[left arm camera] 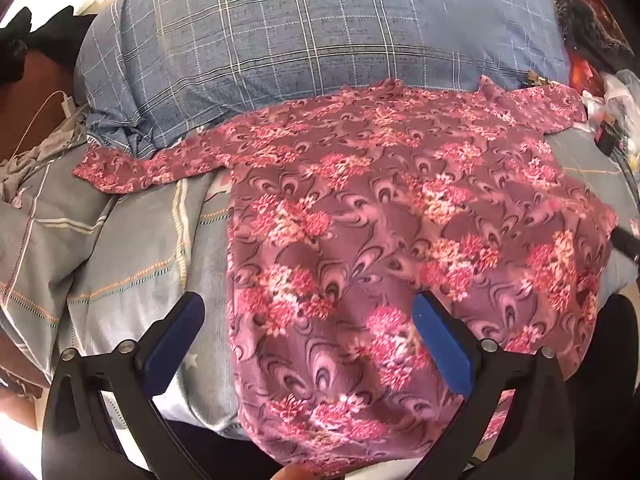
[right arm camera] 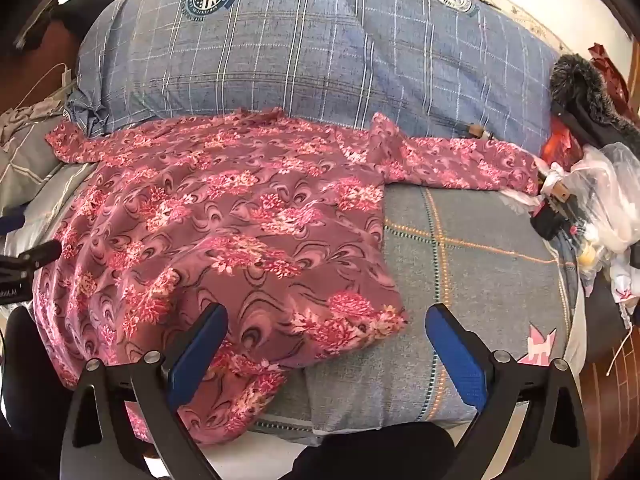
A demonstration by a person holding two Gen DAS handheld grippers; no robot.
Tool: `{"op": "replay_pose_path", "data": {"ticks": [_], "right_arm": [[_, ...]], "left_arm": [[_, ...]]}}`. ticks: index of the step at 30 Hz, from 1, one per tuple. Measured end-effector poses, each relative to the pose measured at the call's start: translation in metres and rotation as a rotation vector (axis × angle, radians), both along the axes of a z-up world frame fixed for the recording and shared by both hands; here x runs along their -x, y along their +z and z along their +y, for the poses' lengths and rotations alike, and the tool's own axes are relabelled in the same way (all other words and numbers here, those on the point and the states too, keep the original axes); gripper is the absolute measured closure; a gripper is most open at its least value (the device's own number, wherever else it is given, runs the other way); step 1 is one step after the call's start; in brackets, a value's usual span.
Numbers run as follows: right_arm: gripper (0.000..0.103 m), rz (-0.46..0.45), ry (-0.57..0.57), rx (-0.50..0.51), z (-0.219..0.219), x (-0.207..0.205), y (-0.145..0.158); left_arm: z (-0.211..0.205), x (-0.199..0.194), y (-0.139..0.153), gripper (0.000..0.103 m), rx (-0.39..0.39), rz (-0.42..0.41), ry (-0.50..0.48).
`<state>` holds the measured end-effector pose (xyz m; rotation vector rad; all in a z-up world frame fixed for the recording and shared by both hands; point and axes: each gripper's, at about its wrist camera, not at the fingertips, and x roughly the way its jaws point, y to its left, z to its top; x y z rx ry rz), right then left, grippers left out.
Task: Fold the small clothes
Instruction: 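Position both grippers open over the hem of the floral shirt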
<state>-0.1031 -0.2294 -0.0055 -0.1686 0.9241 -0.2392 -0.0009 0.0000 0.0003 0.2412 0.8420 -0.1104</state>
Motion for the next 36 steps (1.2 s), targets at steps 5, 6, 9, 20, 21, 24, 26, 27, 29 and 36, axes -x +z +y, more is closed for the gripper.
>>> {"op": "replay_pose_path", "data": {"ticks": [5, 6, 9, 20, 21, 24, 26, 27, 29, 36], "right_arm": [[0.003, 0.002, -0.025, -0.069, -0.013, -0.009, 0.007], [0.003, -0.013, -0.027, -0.069, -0.014, -0.004, 0.012], [0.003, -0.035, -0.056, -0.078, -0.019, -0.003, 0.012], [0.003, -0.058, -0.018, 0.022, -0.006, 0.010, 0.007], [0.003, -0.059, -0.015, 0.026, -0.006, 0.011, 0.007], [0.003, -0.059, -0.012, 0.030, -0.006, 0.011, 0.006], [0.003, -0.059, -0.008, 0.030, -0.006, 0.012, 0.006], [0.003, -0.059, -0.007, 0.031, -0.005, 0.011, 0.006], [0.003, -0.060, -0.002, 0.035, -0.005, 0.012, 0.006], [0.003, -0.082, 0.012, 0.043, -0.004, 0.013, 0.012]], "left_arm": [[0.011, 0.013, 0.001, 0.000, 0.017, -0.019, 0.006], [0.013, 0.012, 0.003, 0.000, 0.015, -0.008, 0.009], [0.019, 0.015, 0.006, 0.000, 0.014, -0.004, 0.007], [0.036, 0.010, 0.002, 0.000, 0.014, -0.001, 0.057], [0.036, 0.011, 0.001, 0.000, 0.015, -0.004, 0.057], [0.036, 0.013, 0.002, 0.000, 0.038, -0.003, 0.041], [0.034, 0.014, 0.003, 0.000, 0.048, -0.006, 0.030], [0.032, 0.015, 0.004, 0.000, 0.050, -0.010, 0.022], [0.029, 0.016, 0.003, 0.000, 0.049, -0.018, 0.009], [0.026, 0.018, 0.002, 0.000, 0.047, -0.038, -0.007]]}}
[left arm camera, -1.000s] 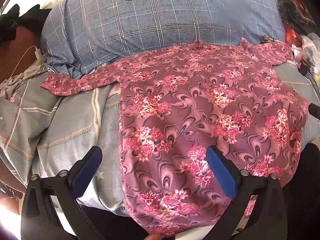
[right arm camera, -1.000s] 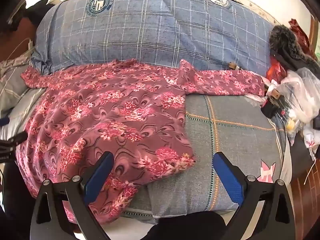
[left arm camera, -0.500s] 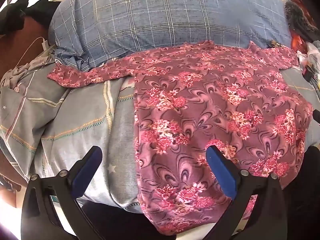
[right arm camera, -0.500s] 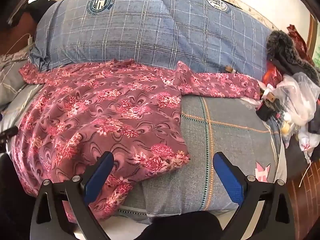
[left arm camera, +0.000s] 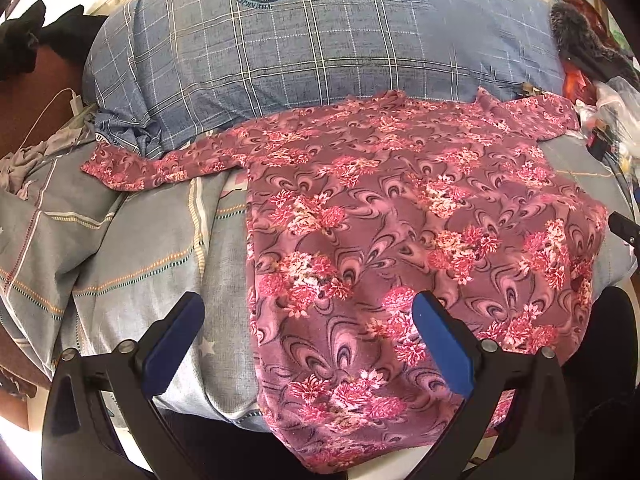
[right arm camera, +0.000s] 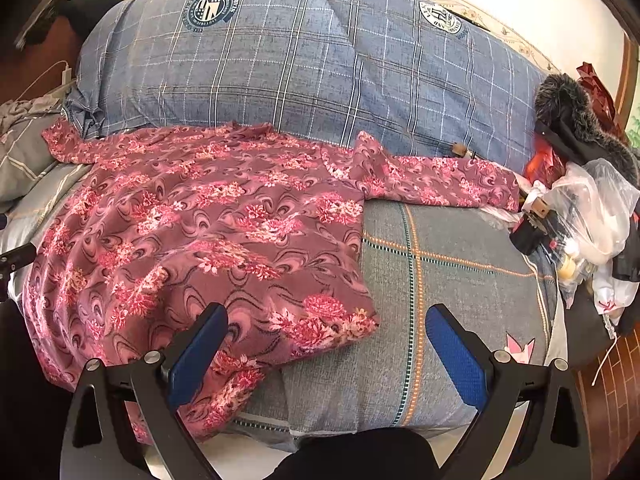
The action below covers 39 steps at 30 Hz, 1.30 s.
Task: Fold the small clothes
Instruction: 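Position both grippers open over the hem of the floral shirt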
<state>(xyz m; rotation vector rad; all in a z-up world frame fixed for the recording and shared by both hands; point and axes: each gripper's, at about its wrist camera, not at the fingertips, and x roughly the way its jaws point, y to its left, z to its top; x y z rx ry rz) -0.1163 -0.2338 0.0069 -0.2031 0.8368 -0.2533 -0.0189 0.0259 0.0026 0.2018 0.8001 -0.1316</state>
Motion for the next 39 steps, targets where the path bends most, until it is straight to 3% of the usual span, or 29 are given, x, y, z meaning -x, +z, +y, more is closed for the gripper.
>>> {"op": "replay_pose_path", "data": {"ticks": [39], "right_arm": [[0.004, -0.057, -0.037, -0.013, -0.014, 0.006, 0.011]], "left_arm": [[-0.016, 0.004, -0.005, 0.000, 0.017, 0.013, -0.045]]}}
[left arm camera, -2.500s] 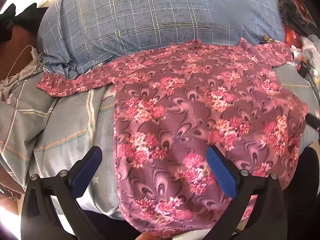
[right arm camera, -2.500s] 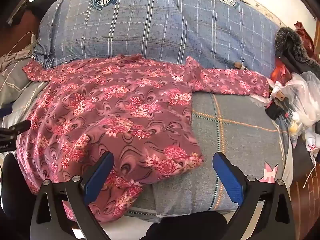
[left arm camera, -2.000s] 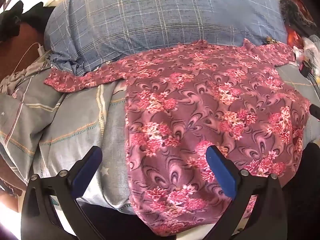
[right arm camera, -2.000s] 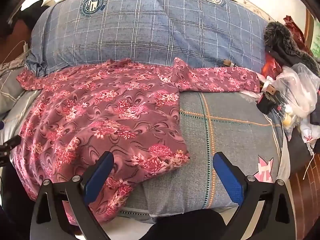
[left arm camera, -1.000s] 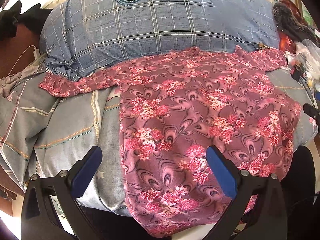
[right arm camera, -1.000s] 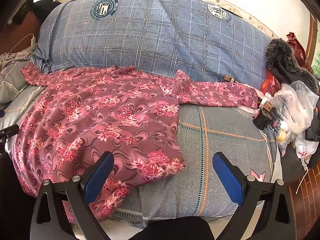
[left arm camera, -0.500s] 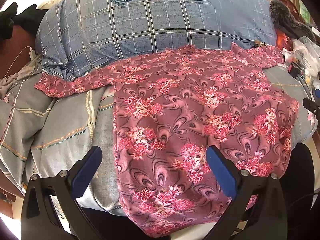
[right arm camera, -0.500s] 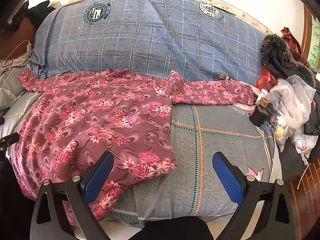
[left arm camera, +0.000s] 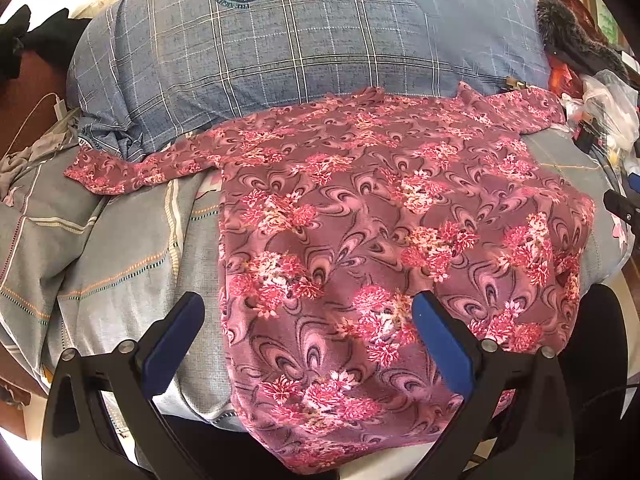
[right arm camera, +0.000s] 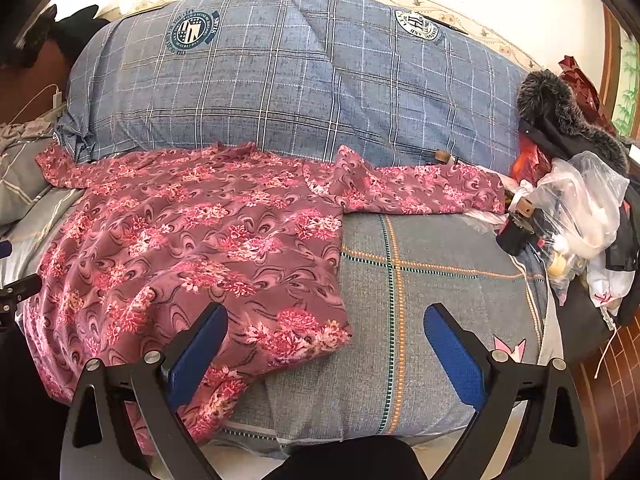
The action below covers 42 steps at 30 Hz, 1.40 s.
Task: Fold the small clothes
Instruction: 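Position both grippers open over the hem of the floral shirt, then close the left gripper on the hem while the right gripper grasps the hem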
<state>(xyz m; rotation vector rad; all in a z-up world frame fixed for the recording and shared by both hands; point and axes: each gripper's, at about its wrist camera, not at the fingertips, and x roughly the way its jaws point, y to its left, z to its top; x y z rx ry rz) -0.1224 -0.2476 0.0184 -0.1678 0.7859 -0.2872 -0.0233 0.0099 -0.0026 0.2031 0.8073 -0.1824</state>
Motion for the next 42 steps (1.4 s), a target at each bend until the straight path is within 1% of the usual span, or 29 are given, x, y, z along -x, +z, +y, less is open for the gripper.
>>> {"op": "replay_pose_path", "data": {"ticks": [13, 17, 19, 21, 23, 25, 27, 28, 29, 31, 33, 34, 35, 36, 37, 38, 39, 40, 41, 42], "right_arm": [[0.004, 0.012, -0.010, -0.028, -0.004, 0.000, -0.004], [0.004, 0.018, -0.041, -0.081, -0.018, 0.000, -0.007], [0.005, 0.026, -0.070, -0.114, -0.029, 0.000, -0.010], [0.007, 0.036, -0.099, -0.149, -0.041, 0.002, -0.014], [0.014, 0.056, -0.122, -0.191, -0.053, 0.004, -0.021], [0.026, 0.094, -0.134, -0.248, -0.062, 0.006, -0.032], [0.033, 0.130, -0.115, -0.306, -0.066, 0.007, -0.043], [0.036, 0.153, -0.099, -0.338, -0.065, 0.007, -0.051], [0.036, 0.166, -0.086, -0.352, -0.063, 0.006, -0.056], [0.036, 0.182, -0.057, -0.351, -0.056, 0.003, -0.065], [0.036, 0.179, -0.034, -0.328, -0.049, -0.004, -0.071], [0.036, 0.168, -0.025, -0.323, -0.047, -0.008, -0.074], [0.035, 0.148, -0.021, -0.308, -0.044, -0.011, -0.075], [0.036, 0.133, -0.008, -0.298, -0.042, -0.015, -0.075], [0.042, 0.120, 0.015, -0.298, -0.039, -0.018, -0.075], [0.048, 0.110, 0.041, -0.314, -0.039, -0.021, -0.074], [0.061, 0.098, 0.070, -0.332, -0.038, -0.024, -0.074], [0.066, 0.100, 0.108, -0.351, -0.036, -0.027, -0.073], [0.067, 0.101, 0.122, -0.349, -0.035, -0.029, -0.073], [0.063, 0.101, 0.133, -0.348, -0.035, -0.031, -0.073]], "left_arm": [[-0.002, 0.000, -0.003, 0.000, -0.001, 0.010, 0.002], [0.003, -0.001, -0.006, 0.000, 0.009, 0.025, 0.014], [0.012, -0.003, -0.006, 0.000, 0.017, 0.038, 0.025], [0.028, -0.007, -0.007, 0.000, 0.020, 0.048, 0.066], [0.046, -0.013, -0.010, 0.000, 0.026, 0.074, 0.120], [0.066, -0.020, -0.021, 0.000, 0.024, 0.142, 0.191], [0.076, -0.023, -0.033, 0.000, 0.031, 0.203, 0.217], [0.079, -0.023, -0.040, 0.000, 0.046, 0.237, 0.224], [0.080, -0.023, -0.047, 0.000, 0.062, 0.269, 0.222], [0.076, -0.020, -0.058, 0.000, 0.083, 0.313, 0.202], [0.065, -0.016, -0.061, 0.006, 0.075, 0.319, 0.168], [0.060, -0.013, -0.062, 0.019, 0.068, 0.317, 0.149], [0.051, -0.011, -0.061, 0.036, 0.064, 0.321, 0.111], [0.046, -0.010, -0.058, 0.043, 0.066, 0.315, 0.090], [0.043, -0.009, -0.055, 0.060, 0.073, 0.315, 0.077], [0.039, -0.009, -0.053, 0.071, 0.086, 0.323, 0.061], [0.038, -0.009, -0.052, 0.073, 0.096, 0.331, 0.063], [0.038, -0.011, -0.052, 0.074, 0.109, 0.340, 0.069], [0.039, -0.012, -0.051, 0.074, 0.124, 0.351, 0.076], [0.044, -0.012, -0.051, 0.074, 0.147, 0.360, 0.082]]}}
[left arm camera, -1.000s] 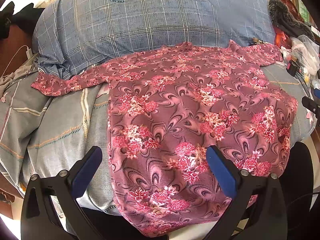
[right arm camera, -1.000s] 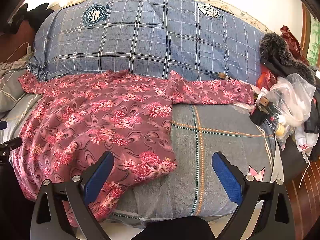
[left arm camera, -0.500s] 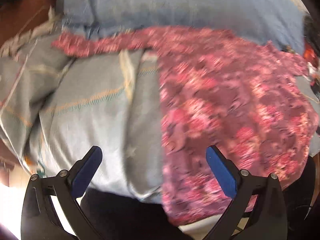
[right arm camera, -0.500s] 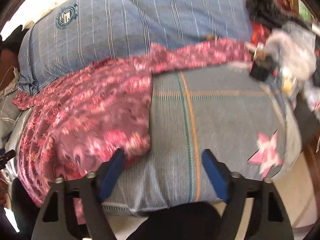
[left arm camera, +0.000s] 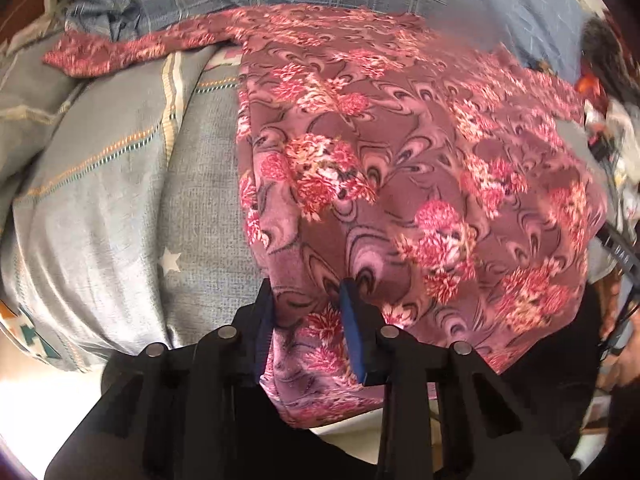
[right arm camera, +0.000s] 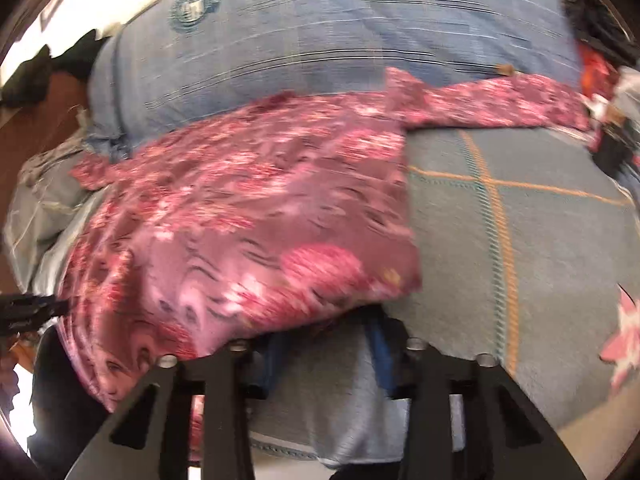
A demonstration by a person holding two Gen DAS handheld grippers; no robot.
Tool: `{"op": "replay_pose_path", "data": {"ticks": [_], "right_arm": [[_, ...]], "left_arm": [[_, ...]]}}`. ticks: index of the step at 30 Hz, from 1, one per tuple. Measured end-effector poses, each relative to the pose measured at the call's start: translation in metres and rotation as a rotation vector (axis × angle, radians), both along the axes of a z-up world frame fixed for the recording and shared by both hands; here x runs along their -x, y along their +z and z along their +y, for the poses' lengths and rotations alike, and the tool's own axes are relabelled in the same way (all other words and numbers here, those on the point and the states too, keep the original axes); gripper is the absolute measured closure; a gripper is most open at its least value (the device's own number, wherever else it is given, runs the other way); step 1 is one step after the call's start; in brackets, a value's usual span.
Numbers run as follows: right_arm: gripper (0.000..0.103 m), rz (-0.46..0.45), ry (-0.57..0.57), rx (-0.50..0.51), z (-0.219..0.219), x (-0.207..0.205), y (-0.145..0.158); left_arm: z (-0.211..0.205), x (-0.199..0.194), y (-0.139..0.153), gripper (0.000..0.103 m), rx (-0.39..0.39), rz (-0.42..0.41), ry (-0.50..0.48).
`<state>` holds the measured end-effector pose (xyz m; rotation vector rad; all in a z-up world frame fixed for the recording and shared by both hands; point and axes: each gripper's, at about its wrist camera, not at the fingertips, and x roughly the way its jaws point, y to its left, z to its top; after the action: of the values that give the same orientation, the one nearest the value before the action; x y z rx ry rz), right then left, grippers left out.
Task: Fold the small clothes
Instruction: 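Close the left gripper on the hem while the right gripper grasps the hem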
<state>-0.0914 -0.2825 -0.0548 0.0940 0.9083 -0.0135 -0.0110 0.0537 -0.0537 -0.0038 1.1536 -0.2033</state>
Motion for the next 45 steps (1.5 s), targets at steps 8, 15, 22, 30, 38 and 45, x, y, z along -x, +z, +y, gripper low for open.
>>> {"op": "replay_pose_path", "data": {"ticks": [8, 15, 22, 30, 38, 45], "right_arm": [[0.098, -0.068, 0.070, -0.251, -0.011, 0.018, 0.033], [0.094, -0.190, 0.051, -0.282, -0.036, 0.094, 0.110], [0.077, 0.028, -0.193, -0.247, -0.061, 0.078, 0.050], [0.041, 0.040, -0.185, -0.209, -0.047, 0.051, 0.020], [0.096, 0.138, 0.016, 0.022, 0.001, 0.048, 0.009], [0.096, 0.132, -0.076, -0.208, -0.029, 0.092, 0.055]], "left_arm": [[0.031, -0.009, 0.010, 0.094, 0.098, 0.047, 0.049], [0.071, -0.008, 0.040, 0.094, 0.130, -0.022, 0.124], [0.045, -0.005, 0.002, 0.056, 0.126, 0.101, 0.041], [0.005, -0.002, 0.004, 0.076, -0.020, 0.036, -0.036], [0.028, -0.005, 0.012, 0.096, 0.060, 0.076, 0.030], [0.047, -0.005, 0.021, 0.097, -0.036, 0.053, 0.075]]}}
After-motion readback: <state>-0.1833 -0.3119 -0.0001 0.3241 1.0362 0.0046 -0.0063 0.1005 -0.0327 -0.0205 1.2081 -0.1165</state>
